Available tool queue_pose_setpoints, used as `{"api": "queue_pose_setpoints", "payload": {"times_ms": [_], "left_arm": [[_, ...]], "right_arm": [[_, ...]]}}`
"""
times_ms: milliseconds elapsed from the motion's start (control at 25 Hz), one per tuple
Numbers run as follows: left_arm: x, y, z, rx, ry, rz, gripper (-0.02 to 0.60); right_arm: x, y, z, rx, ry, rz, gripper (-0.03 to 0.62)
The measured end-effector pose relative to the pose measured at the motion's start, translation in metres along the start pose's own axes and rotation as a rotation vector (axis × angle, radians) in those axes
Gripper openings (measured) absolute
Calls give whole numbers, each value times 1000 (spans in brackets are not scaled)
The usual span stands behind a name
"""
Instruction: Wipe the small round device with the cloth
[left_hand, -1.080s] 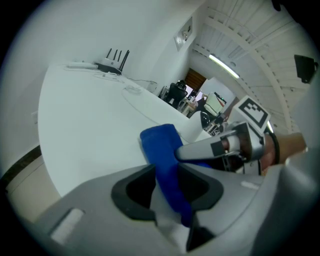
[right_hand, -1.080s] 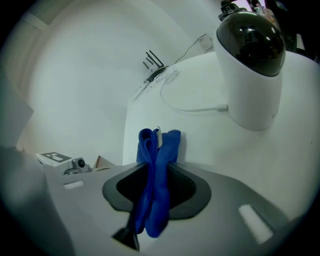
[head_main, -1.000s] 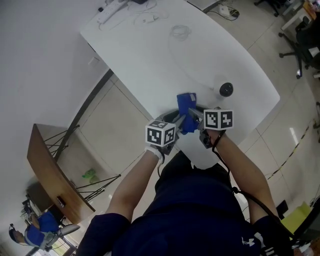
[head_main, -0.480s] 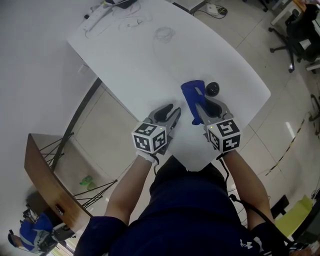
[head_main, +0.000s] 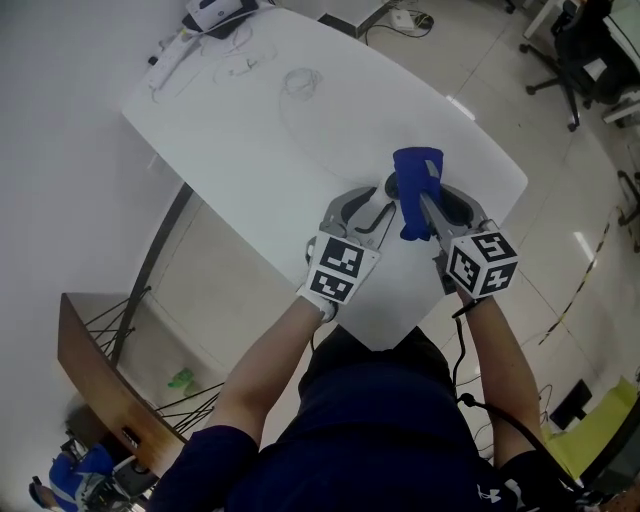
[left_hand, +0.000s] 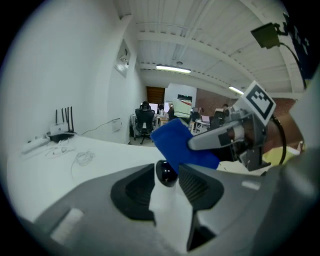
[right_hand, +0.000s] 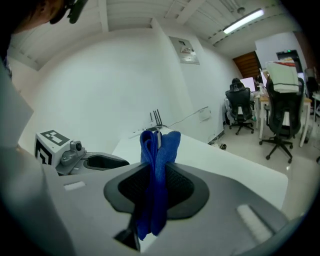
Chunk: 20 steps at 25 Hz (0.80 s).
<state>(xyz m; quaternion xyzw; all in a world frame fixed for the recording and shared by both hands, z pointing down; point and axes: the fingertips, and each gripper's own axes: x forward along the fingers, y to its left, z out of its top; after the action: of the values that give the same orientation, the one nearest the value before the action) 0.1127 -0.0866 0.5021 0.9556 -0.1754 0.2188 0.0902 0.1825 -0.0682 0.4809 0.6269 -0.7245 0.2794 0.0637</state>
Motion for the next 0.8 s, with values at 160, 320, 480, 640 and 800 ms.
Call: {"api": "queue_pose_setpoints", "payload": {"times_ms": [160,320,480,640,800], "left_arm": [[30,-1,-1,86,71,-12,195],[48,1,-7,87,118,-39,231],[54,-1,-6,78,118,-71,224],[55,-2,-6,87,112,-82,213],[55,-2,-6,104,131,-85,213]], "right_arm": [[3,-29,-10,181,3,25,98],[8,-51,-24,329,8,44,98],[16,-67,-39,424,29,64,98],[29,-73,-54,447,72,67,98],[42,-80,-75,441,162,27,98]]}}
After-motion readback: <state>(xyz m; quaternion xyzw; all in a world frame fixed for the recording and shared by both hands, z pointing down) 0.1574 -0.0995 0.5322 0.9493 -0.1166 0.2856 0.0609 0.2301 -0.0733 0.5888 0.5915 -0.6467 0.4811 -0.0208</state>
